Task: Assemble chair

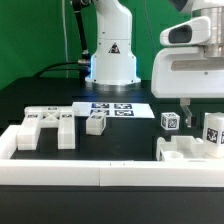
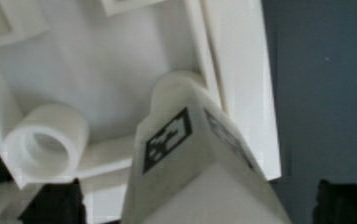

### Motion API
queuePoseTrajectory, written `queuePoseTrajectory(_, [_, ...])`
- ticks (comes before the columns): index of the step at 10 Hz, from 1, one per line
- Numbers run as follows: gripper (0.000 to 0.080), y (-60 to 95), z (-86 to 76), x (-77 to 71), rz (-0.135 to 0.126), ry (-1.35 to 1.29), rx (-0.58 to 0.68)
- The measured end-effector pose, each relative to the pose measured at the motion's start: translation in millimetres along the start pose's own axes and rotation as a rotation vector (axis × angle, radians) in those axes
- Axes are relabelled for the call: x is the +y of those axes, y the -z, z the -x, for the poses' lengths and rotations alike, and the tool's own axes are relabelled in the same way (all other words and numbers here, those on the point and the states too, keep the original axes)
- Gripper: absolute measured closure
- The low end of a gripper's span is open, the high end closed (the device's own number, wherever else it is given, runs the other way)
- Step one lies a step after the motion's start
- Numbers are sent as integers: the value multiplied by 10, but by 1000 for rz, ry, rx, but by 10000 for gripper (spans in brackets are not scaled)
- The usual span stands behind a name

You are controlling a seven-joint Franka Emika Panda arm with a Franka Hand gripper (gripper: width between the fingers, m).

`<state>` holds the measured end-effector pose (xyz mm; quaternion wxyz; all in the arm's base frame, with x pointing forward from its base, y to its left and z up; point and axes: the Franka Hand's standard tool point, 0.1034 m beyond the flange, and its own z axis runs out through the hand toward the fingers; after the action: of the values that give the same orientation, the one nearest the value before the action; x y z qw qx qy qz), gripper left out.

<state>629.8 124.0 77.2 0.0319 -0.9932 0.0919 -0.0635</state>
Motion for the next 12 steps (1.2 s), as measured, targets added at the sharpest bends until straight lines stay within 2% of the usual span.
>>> queuePoseTrajectory(4, [151, -9, -6, 25, 13, 326, 1])
queuePoseTrajectory(6, [151, -10, -6, 21, 13, 375, 3])
queuePoseTrajectory(7, [294, -10, -6, 23, 13, 374, 3])
queuePoseTrajectory(8, [294, -10, -6, 22, 12, 360, 3])
queuePoseTrajectory(9, [433, -10, -6, 22, 12, 348, 3])
queuePoseTrajectory(10, [511, -10, -6, 24, 11, 335, 3])
queuePoseTrajectory(12, [511, -10, -4, 18, 10, 192, 3])
